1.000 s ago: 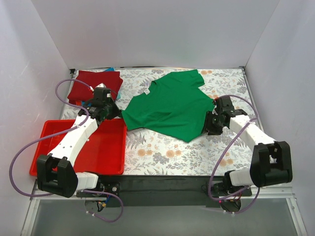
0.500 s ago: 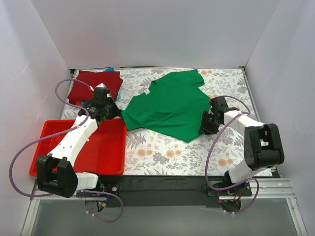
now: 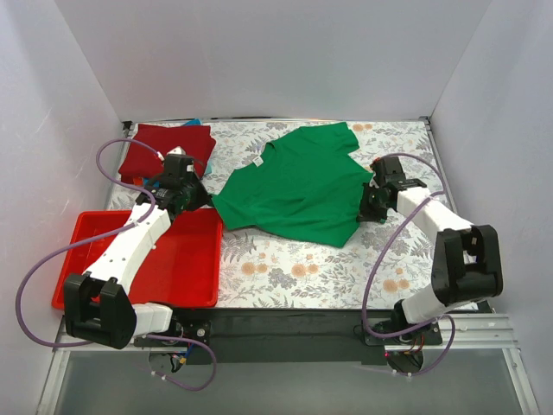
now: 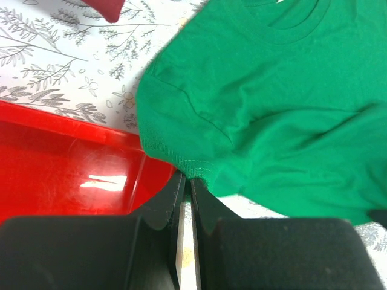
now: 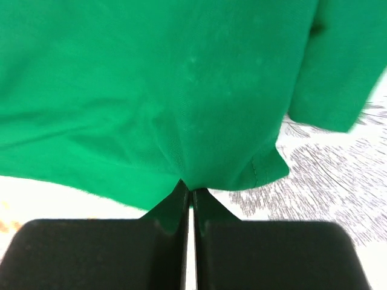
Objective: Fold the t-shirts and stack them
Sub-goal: Flatten the tshirt out
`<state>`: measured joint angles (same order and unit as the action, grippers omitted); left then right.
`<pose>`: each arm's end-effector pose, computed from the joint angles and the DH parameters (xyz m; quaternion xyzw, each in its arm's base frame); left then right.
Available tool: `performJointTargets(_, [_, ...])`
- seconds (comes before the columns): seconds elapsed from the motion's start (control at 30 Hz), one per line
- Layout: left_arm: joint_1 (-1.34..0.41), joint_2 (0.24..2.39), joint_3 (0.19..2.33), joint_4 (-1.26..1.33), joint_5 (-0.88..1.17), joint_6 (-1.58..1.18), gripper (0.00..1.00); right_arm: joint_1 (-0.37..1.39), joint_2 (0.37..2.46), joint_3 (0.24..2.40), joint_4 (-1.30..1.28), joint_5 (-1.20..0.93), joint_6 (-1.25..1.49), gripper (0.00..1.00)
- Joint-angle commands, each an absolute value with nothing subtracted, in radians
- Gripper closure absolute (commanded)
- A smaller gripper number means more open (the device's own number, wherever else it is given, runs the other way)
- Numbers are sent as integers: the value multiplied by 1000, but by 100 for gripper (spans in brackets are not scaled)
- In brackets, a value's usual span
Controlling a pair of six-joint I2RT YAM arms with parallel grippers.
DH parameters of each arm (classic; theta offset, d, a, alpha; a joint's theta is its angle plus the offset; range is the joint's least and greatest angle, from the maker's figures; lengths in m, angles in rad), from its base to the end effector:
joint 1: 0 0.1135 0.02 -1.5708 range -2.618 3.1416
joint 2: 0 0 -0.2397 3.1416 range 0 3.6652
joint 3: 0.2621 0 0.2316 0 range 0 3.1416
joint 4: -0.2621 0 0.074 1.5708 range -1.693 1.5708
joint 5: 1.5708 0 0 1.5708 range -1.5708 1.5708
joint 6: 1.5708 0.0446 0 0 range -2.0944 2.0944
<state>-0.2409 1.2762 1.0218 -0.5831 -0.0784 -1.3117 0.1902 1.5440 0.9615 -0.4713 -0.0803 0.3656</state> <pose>0.2546 -0.0589 0.2566 -0.4880 0.7951 -0.2249 0.2812 0.2860 0.0587 0.1772 0.0744 0.9632 0.1074 0.2350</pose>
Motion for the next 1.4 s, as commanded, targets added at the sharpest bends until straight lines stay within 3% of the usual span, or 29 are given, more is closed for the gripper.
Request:
performJointTargets(0.0, [-230, 1241, 1029, -615, -120, -1276, 100, 190, 1431, 1049, -584, -28, 347, 99])
performJointTargets(0.2, [-222, 1247, 1078, -660, -179, -1227, 100, 190, 1293, 1218, -834, 95, 293, 95])
performJointTargets(0.23, [-221, 1247, 1081, -658, -179, -1221, 100, 189, 1290, 1248, -856, 107, 287, 90])
performJointTargets(0.27, [-221, 1250, 1083, -658, -176, -1221, 100, 190, 1295, 1258, -861, 112, 287, 72])
performJointTargets(0.33, [-221, 1256, 1077, -653, -144, -1226, 100, 190, 1330, 1269, -854, 127, 296, 57])
performJointTargets(0.37, [-221, 1261, 1072, -647, -126, -1232, 100, 189, 1344, 1267, -856, 111, 299, 55])
performJointTargets(0.6, [-219, 1304, 1077, -618, -92, -1232, 100, 189, 1332, 1066, -799, 43, 288, 57])
performJointTargets(0.77, [-219, 1356, 1112, -600, -60, -1232, 100, 192, 1232, 799, -793, -41, 296, 68])
performJointTargets(0.9, [-219, 1368, 1101, -592, -48, -1233, 100, 192, 1192, 714, -770, -67, 305, 71])
performJointTargets(1.37, [-219, 1364, 1063, -581, -41, -1233, 100, 192, 1341, 781, -612, -40, 310, 74])
